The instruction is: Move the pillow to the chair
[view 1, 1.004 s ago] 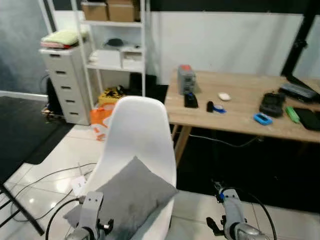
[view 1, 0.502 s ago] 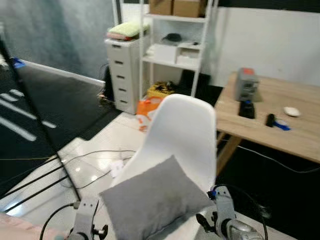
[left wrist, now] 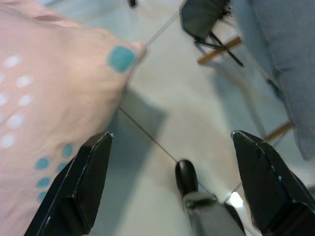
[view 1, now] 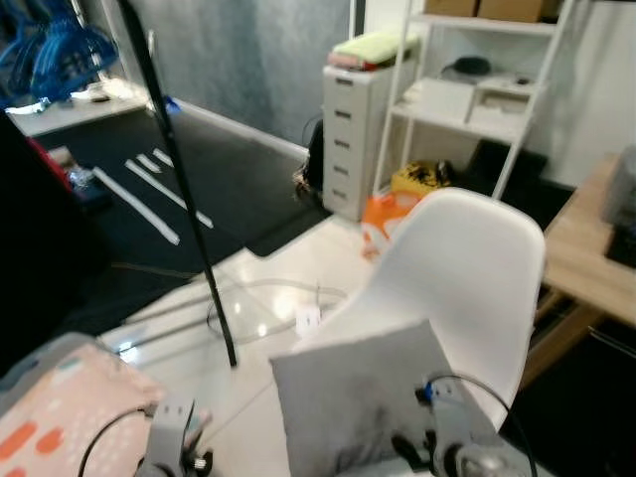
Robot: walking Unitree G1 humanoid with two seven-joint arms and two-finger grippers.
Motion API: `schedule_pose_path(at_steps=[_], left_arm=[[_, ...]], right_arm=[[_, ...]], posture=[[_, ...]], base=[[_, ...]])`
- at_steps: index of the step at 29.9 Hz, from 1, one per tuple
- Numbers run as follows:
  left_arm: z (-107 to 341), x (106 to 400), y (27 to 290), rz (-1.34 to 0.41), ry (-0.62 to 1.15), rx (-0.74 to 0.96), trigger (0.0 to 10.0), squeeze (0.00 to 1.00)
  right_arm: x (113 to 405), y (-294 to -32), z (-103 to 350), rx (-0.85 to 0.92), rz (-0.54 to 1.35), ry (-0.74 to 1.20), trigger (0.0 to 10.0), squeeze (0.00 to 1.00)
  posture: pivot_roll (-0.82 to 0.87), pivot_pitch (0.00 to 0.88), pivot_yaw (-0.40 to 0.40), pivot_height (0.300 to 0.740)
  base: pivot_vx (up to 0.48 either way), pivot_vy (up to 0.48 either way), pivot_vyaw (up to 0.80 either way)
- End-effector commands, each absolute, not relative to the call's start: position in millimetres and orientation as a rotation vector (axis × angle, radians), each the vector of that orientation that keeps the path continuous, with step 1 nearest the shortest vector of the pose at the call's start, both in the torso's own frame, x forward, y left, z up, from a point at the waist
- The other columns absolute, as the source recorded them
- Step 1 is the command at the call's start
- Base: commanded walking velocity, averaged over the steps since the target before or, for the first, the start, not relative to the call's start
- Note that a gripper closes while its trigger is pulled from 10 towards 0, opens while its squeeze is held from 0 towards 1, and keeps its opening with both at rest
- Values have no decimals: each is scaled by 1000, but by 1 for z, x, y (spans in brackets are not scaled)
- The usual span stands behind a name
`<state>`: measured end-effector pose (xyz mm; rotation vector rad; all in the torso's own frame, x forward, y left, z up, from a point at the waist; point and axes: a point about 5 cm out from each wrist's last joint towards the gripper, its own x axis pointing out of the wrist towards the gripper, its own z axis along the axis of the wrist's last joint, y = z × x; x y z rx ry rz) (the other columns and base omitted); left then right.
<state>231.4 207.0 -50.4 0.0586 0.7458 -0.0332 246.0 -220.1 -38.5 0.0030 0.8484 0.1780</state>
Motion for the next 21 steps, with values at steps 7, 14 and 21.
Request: schedule_pose_path(at_steps=[7, 14, 21], left_arm=[[-56, 221, 217, -4, 788, 61, 10000, 0], [-56, 222, 216, -5, 788, 64, 10000, 0], [-56, 222, 214, -11, 789, 71, 10000, 0]], right_arm=[[249, -211, -38, 5, 210, 840, 10000, 0], [249, -211, -38, -1, 213, 841, 10000, 0], [249, -212, -38, -8, 218, 842, 10000, 0]], posture=[[-146, 0, -16, 740], [-146, 0, -18, 740], [-146, 0, -17, 740]], base=[[0, 0, 781], [0, 0, 781], [0, 0, 781]])
